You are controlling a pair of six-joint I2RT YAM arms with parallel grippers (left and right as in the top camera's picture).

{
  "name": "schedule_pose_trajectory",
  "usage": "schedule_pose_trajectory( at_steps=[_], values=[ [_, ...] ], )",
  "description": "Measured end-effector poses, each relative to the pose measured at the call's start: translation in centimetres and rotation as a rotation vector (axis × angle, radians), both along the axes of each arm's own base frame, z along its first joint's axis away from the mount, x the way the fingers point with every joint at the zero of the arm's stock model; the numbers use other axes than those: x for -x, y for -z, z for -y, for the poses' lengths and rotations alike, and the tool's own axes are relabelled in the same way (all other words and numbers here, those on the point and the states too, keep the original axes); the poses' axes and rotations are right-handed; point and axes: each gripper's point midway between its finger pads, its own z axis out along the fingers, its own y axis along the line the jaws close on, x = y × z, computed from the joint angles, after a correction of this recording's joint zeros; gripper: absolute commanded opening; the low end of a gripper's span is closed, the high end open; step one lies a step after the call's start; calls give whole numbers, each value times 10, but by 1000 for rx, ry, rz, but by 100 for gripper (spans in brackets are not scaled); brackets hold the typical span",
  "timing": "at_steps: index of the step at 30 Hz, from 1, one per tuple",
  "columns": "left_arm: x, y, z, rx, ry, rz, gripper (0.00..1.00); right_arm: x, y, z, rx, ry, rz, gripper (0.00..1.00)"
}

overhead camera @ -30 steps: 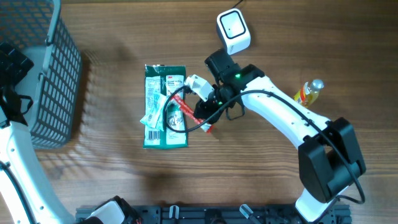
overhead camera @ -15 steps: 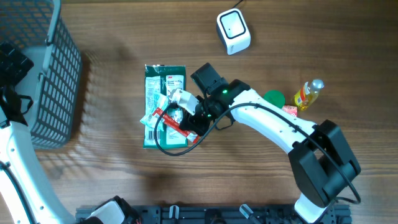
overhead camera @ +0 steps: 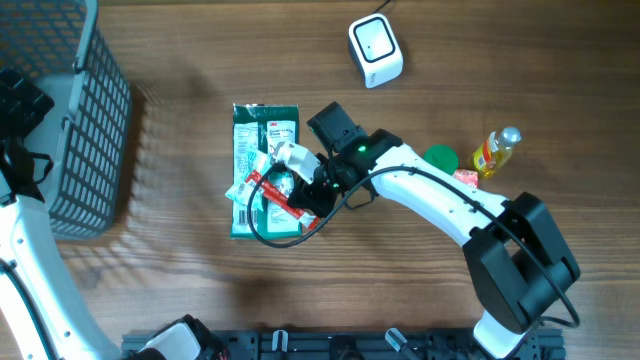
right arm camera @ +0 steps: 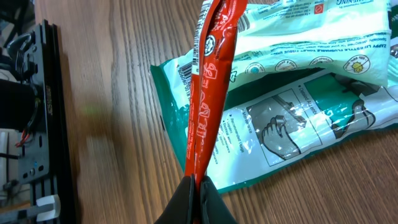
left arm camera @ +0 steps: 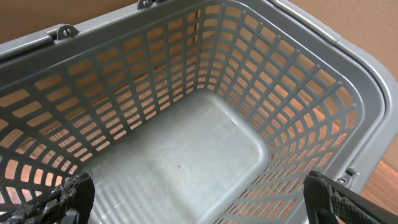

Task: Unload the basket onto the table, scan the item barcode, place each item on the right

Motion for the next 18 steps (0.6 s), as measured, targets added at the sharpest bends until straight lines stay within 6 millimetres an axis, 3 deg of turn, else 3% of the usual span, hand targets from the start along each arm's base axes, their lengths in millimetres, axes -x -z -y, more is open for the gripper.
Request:
schedule_pose_trajectory(
  at_steps=[1,4,5,6,18],
  values=[
    [0,0,0,0,0,0,100,0,0,0,1,3,-2,11],
    [0,0,0,0,0,0,100,0,0,0,6,33,-29,17],
    [0,0,0,0,0,0,100,0,0,0,9,51,-44,7],
    [0,0,0,0,0,0,100,0,0,0,13,74,-62,4],
    [0,0,0,0,0,0,100,2,-2,-7,11,128,-108,4]
  ],
)
